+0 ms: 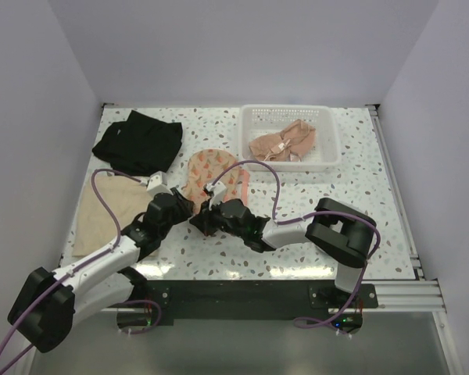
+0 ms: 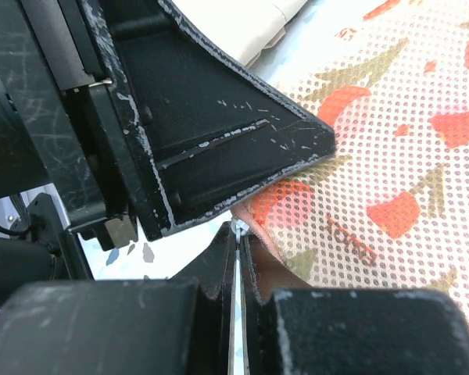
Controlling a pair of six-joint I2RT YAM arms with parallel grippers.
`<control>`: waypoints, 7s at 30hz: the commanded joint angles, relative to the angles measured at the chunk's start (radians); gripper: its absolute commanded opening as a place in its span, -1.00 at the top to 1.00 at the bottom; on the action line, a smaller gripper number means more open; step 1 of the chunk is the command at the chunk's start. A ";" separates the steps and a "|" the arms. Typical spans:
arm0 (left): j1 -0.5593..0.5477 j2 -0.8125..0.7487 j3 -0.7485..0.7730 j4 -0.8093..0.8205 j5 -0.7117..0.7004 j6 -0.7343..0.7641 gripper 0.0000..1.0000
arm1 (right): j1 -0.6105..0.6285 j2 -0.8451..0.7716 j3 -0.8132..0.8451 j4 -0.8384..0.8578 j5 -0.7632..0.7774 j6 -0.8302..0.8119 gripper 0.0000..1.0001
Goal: Unzip the laundry bag and remove the bra
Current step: Unzip the laundry bag at the center of the board.
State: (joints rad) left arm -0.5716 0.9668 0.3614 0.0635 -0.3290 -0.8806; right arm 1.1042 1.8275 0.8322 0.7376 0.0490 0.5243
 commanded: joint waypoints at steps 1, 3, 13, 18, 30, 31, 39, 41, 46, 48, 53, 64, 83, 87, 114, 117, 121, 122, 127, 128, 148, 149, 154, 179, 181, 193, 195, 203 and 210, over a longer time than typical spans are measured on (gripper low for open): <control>-0.002 0.013 0.040 0.027 -0.064 0.002 0.54 | -0.001 -0.013 0.004 0.062 -0.021 0.005 1.00; -0.002 0.026 0.048 0.025 -0.074 0.009 0.70 | 0.000 -0.014 -0.007 0.062 -0.023 0.008 1.00; -0.002 0.087 0.114 0.019 -0.153 0.055 1.00 | 0.000 -0.022 -0.097 0.065 -0.038 0.023 1.00; -0.002 0.102 0.140 0.012 -0.192 0.091 1.00 | 0.000 -0.033 -0.159 0.086 -0.028 0.040 1.00; -0.002 0.089 0.157 -0.005 -0.194 0.137 1.00 | 0.000 -0.053 -0.251 0.097 0.038 0.054 1.00; -0.001 0.082 0.156 -0.010 -0.197 0.138 1.00 | -0.001 -0.059 -0.257 0.095 0.046 0.055 1.00; -0.001 0.072 0.159 -0.008 -0.193 0.160 1.00 | 0.000 -0.097 -0.301 0.060 0.127 0.066 1.00; 0.001 0.078 0.160 -0.008 -0.177 0.164 1.00 | 0.000 -0.111 -0.304 0.045 0.149 0.066 1.00; -0.001 0.090 0.159 -0.004 -0.154 0.167 1.00 | -0.004 -0.126 -0.312 0.023 0.181 0.065 1.00; 0.001 0.090 0.156 -0.001 -0.150 0.170 1.00 | -0.007 -0.131 -0.318 0.023 0.183 0.068 1.00; -0.001 0.085 0.136 0.027 -0.104 0.206 1.00 | -0.015 -0.142 -0.318 0.019 0.161 0.040 1.00; -0.001 0.182 0.160 0.047 -0.114 0.219 0.91 | 0.075 -0.120 -0.254 -0.003 0.089 -0.017 1.00; 0.001 0.061 0.140 -0.158 -0.284 0.149 -0.34 | 0.085 0.042 0.065 -0.086 0.005 -0.072 1.00; 0.001 -0.019 0.133 -0.279 -0.375 0.118 -0.52 | 0.075 0.067 0.087 -0.089 -0.005 -0.070 1.00; -0.002 -0.162 -0.059 -0.134 -0.254 -0.123 -0.71 | 0.042 0.027 0.122 -0.018 -0.129 -0.053 1.00; -0.002 -0.146 -0.062 -0.122 -0.254 -0.129 -0.69 | 0.040 0.027 0.122 -0.009 -0.139 -0.047 1.00; -0.002 -0.146 -0.064 -0.114 -0.255 -0.126 -0.57 | 0.042 0.019 0.114 -0.006 -0.141 -0.046 1.00; -0.002 -0.149 -0.064 -0.116 -0.258 -0.126 -0.49 | 0.042 0.018 0.113 -0.006 -0.140 -0.046 1.00; -0.002 -0.149 -0.059 -0.120 -0.268 -0.124 -0.16 | 0.042 0.015 0.101 -0.007 -0.136 -0.043 1.00; -0.002 -0.149 -0.056 -0.122 -0.271 -0.123 -0.03 | 0.042 0.012 0.099 -0.007 -0.135 -0.043 1.00; -0.002 -0.045 0.063 -0.085 -0.392 0.037 1.00 | 0.042 -0.023 -0.042 0.009 -0.126 -0.027 1.00; -0.002 -0.043 0.067 -0.083 -0.397 0.042 1.00 | 0.043 -0.027 -0.048 0.009 -0.123 -0.026 1.00; -0.002 -0.043 0.076 -0.085 -0.404 0.055 1.00 | 0.043 -0.037 -0.082 0.014 -0.104 -0.024 1.00; -0.001 -0.119 0.073 -0.142 -0.354 0.141 1.00 | 0.040 -0.146 -0.246 -0.009 0.025 -0.018 1.00; -0.001 -0.125 0.073 -0.148 -0.357 0.141 1.00 | 0.039 -0.160 -0.266 -0.009 0.038 -0.015 1.00; -0.001 -0.074 0.082 -0.096 -0.358 0.154 1.00 | 0.034 -0.255 -0.361 -0.044 0.133 0.013 1.00; -0.001 -0.057 0.080 -0.080 -0.355 0.154 1.00 | 0.033 -0.263 -0.377 -0.047 0.144 0.022 1.00; 0.001 -0.010 0.082 -0.019 -0.355 0.166 1.00 | 0.011 -0.313 -0.435 -0.078 0.209 0.054 1.00; 0.003 0.024 0.076 0.013 -0.357 0.180 1.00 | -0.023 -0.358 -0.470 -0.095 0.233 0.065 1.00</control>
State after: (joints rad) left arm -0.6003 0.9791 0.4023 0.0101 -0.4969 -0.7727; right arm 1.1030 1.5040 0.4171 0.7479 0.2100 0.5785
